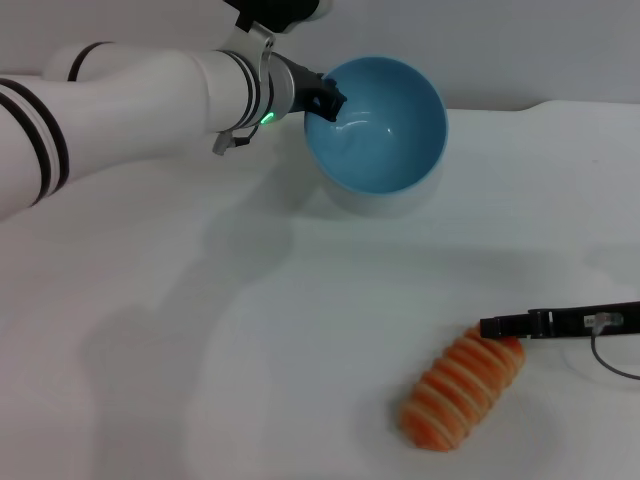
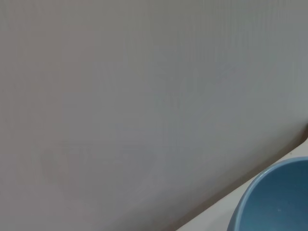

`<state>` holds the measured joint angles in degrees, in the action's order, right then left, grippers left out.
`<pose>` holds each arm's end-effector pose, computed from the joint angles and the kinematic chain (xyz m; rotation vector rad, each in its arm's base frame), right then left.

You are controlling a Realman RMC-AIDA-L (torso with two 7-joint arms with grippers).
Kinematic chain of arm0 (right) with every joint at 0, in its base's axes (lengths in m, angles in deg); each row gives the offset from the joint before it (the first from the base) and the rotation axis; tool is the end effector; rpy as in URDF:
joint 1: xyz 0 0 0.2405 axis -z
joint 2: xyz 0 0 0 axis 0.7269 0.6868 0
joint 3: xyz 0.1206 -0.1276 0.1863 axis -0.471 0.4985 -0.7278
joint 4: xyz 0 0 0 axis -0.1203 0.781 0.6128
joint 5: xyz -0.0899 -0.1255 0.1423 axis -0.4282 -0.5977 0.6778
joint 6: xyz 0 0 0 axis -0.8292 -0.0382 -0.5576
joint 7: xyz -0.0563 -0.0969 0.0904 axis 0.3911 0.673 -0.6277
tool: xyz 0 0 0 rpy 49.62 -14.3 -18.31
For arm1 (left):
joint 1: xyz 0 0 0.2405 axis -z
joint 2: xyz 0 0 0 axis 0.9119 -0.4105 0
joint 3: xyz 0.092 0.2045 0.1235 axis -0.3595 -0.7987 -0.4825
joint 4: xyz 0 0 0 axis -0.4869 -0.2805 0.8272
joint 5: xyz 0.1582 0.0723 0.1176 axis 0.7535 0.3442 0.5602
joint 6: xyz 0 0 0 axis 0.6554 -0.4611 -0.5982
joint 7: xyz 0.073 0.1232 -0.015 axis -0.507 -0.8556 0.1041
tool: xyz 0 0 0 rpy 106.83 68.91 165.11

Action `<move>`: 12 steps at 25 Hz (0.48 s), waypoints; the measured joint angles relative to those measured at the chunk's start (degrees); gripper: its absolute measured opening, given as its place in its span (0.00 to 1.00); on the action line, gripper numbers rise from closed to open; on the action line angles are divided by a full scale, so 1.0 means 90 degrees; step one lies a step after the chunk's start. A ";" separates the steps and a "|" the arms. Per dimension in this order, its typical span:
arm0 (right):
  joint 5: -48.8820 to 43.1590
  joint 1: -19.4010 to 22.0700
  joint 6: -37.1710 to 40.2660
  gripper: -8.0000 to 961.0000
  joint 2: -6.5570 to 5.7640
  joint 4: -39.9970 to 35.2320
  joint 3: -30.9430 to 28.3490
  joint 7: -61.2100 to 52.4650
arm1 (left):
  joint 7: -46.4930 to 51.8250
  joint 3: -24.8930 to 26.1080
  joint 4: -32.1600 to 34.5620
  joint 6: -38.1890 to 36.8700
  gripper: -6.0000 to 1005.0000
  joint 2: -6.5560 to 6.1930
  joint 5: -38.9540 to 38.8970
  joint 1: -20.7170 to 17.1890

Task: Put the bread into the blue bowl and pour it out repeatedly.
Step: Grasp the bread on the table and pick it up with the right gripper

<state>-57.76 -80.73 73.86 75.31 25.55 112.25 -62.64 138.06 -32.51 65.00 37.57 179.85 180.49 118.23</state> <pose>0.3116 0.3319 -0.0526 -2.3575 1.7018 0.1506 -0.1754 0.4614 -0.0865 -2.1999 -0.6597 -0.0246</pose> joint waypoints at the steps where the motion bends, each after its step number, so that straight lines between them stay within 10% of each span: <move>1: 0.0000 0.0000 0.0000 0.46 0.0000 0.0000 0.0000 0.0000 | 0.0000 -0.0009 0.0000 0.0003 0.01 0.0002 -0.0001 0.0000; 12: 0.0089 -0.0097 -0.0160 0.45 0.0017 0.0238 0.0037 0.0211 | 0.0051 -0.0033 0.0049 0.0049 0.00 0.0014 -0.0011 -0.0050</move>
<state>-56.96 -81.61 72.41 75.47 27.69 112.58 -60.74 138.52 -32.81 65.43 38.02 179.98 180.39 117.78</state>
